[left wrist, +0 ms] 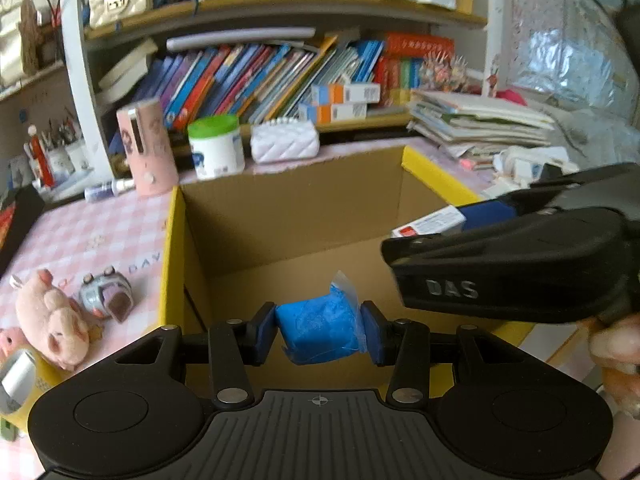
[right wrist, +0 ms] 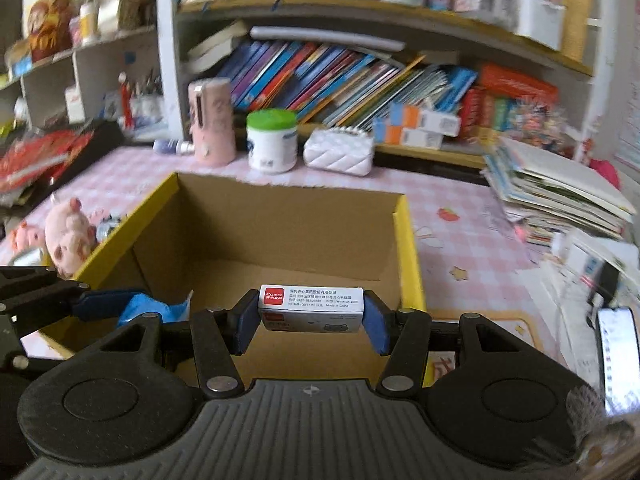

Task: Organize objects
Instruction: 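Lower both held items into the yellow box and open both tools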

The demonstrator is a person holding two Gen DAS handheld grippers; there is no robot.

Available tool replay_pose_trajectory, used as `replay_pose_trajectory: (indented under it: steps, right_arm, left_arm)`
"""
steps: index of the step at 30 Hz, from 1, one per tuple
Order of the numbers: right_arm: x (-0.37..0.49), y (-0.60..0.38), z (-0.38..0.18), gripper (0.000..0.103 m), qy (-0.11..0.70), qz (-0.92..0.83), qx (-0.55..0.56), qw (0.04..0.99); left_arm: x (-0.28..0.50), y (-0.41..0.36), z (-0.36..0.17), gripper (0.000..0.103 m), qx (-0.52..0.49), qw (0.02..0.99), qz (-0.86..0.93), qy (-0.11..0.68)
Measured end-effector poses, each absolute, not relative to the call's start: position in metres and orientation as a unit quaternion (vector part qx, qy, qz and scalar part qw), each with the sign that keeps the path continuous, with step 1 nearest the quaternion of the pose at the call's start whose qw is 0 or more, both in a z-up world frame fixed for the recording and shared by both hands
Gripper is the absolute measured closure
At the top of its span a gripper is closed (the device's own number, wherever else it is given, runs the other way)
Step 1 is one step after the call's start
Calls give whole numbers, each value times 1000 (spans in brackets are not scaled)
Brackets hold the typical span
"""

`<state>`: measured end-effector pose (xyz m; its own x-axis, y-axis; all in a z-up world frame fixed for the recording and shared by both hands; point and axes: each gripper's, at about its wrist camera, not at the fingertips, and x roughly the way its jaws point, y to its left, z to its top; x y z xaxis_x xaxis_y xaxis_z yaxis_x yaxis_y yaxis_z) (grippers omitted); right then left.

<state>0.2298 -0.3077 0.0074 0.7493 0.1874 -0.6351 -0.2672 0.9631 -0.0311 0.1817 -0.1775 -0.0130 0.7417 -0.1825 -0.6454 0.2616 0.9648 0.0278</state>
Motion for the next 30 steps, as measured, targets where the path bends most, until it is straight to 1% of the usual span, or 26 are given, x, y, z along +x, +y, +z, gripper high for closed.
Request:
replay_pose_trajectory:
  steps: [7, 10, 15, 18, 19, 20, 23, 24, 25, 27, 30]
  right_arm:
    - [274, -295, -17, 51, 392, 152, -86, 903]
    - [287, -292, -23, 51, 417, 162, -86, 890]
    - [292, -290, -25, 51, 431, 171, -96, 881]
    - [291, -291, -25, 51, 435, 168, -92, 880]
    - [291, -291, -25, 50, 434, 166, -92, 881]
    - [290, -291, -24, 46, 432, 162, -93, 882]
    - [285, -291, -21, 43, 424, 153, -93, 888]
    - [283, -291, -19, 42, 418, 148, -88, 892]
    - [280, -292, -16, 39, 411, 144, -80, 896]
    - [272, -293, -8, 36, 395, 139, -66, 906]
    - [258, -293, 5, 34, 368, 128, -52, 919]
  left_arm:
    - [195, -178, -15, 58, 38, 923, -123, 362]
    - [200, -174, -18, 58, 11, 917, -125, 378]
    - [202, -173, -19, 58, -2, 915, -125, 384]
    - [201, -174, -19, 56, 5, 917, -123, 379]
    - [200, -175, -18, 55, 10, 918, -121, 377]
    - [199, -176, -17, 54, 17, 920, -120, 373]
    - [193, -175, -12, 49, 26, 926, -121, 357]
    - [191, -174, -10, 42, 26, 928, -120, 351]
    - [187, -173, -7, 38, 27, 931, -118, 343]
    - [181, -170, -1, 37, 29, 937, -115, 329]
    - [170, -162, 8, 31, 25, 944, -111, 310]
